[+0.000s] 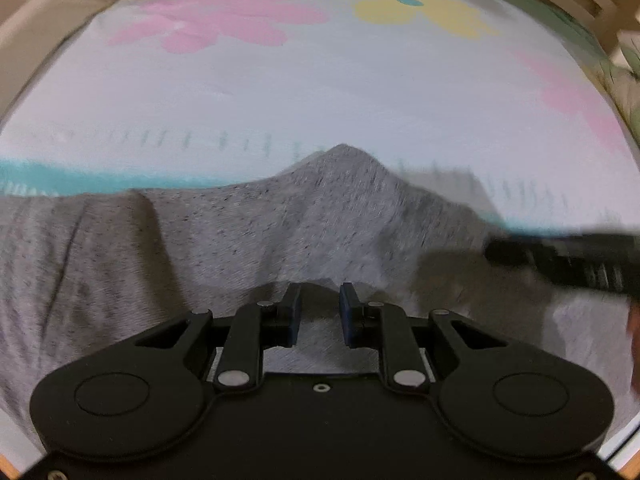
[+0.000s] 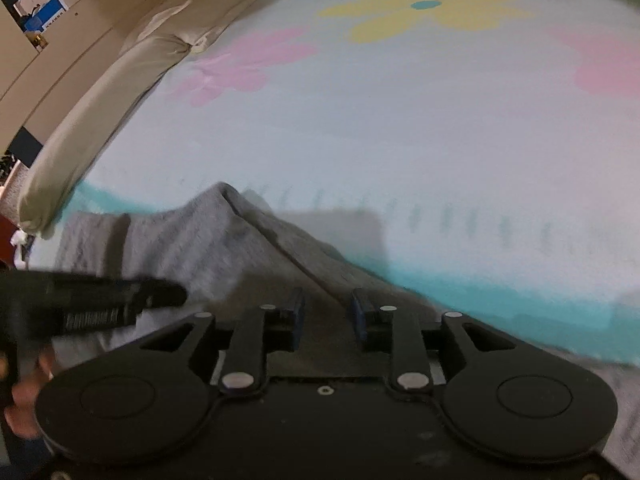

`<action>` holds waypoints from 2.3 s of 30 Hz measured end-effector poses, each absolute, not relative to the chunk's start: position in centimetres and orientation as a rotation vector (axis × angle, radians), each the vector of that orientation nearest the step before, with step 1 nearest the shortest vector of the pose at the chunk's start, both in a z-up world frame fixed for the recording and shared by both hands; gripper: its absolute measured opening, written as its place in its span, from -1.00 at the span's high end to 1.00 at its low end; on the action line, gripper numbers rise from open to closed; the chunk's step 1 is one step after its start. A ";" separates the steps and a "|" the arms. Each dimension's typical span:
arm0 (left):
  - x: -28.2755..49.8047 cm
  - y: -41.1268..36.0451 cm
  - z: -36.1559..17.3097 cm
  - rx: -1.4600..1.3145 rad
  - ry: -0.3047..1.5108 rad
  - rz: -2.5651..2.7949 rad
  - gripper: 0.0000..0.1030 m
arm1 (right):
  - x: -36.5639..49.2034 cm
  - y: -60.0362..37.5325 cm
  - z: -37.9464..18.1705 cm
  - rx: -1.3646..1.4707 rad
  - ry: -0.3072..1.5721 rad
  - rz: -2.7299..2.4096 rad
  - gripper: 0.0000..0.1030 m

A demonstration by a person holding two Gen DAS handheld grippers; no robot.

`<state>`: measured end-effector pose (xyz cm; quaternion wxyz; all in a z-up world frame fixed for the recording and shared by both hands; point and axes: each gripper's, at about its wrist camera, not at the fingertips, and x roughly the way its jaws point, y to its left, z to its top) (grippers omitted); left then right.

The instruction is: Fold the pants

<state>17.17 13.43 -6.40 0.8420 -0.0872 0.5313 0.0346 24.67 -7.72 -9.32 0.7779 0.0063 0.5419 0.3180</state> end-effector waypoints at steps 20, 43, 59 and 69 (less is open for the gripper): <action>13.3 14.0 -6.2 -0.181 1.161 0.033 0.42 | 27.8 7.5 -9.4 -0.097 1.110 0.820 0.92; 19.0 8.9 -5.0 -0.066 1.056 -0.015 0.42 | 22.8 -10.5 -7.5 -0.076 1.255 0.476 0.59; 16.0 2.6 -6.1 -0.007 1.083 -0.142 0.40 | 18.3 -18.4 -5.1 0.028 1.256 0.398 0.66; 13.8 -3.3 -7.9 0.163 1.061 -0.202 0.31 | 12.9 -30.2 -5.1 -0.101 1.242 0.135 0.84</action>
